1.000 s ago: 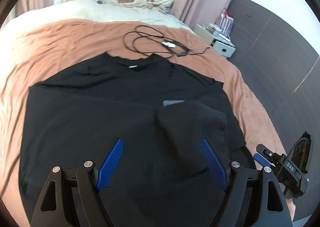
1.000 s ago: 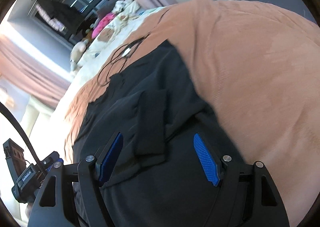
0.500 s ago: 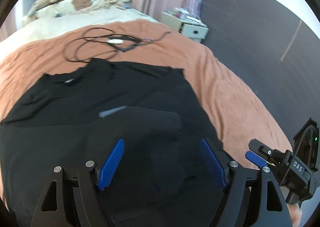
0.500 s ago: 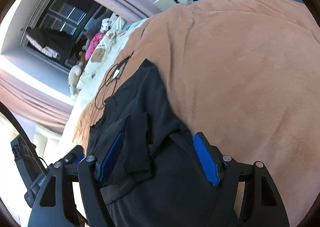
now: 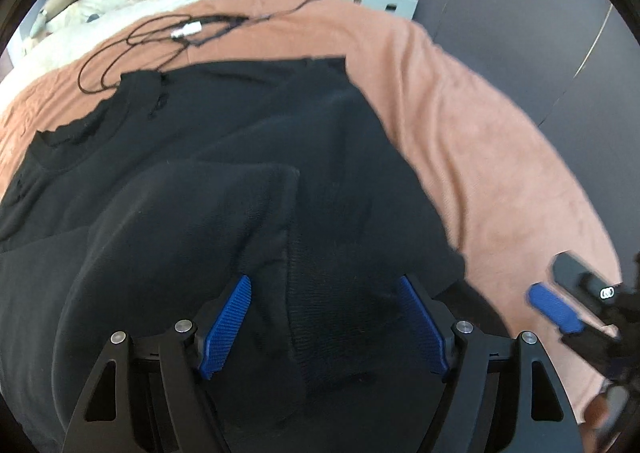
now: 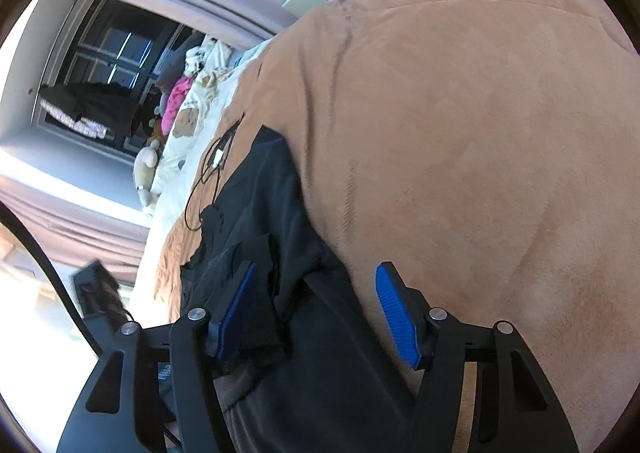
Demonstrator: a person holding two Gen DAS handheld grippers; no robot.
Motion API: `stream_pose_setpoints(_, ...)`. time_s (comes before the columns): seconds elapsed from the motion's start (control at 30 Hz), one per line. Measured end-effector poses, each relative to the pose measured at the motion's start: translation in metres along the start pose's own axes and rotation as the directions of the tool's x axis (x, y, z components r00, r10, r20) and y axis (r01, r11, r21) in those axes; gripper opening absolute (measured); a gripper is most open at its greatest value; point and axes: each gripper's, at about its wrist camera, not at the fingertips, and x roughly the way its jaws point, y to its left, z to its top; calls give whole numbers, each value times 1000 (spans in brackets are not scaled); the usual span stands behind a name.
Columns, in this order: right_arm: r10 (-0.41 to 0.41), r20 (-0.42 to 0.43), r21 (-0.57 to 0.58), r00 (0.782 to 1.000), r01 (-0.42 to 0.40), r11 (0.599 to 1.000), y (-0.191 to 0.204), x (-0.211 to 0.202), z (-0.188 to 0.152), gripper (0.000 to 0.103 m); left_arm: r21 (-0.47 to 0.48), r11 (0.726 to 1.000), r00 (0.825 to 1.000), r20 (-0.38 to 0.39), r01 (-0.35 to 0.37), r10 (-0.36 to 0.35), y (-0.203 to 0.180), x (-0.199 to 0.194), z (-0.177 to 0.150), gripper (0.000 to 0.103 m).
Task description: Fold small clothes
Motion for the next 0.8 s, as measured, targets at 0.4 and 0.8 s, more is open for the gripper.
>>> stream_pose_setpoints(0.4,-1,-37,-82,999,-2,997,10,6,-5,60,-44,998,999,-3,-44,44,26,-18,7,18)
stream_pose_setpoints(0.8,-39,-13,-152,999,37,988,29,2,-8,60,-100,991,986,134,-84,97,87,-123,11,18)
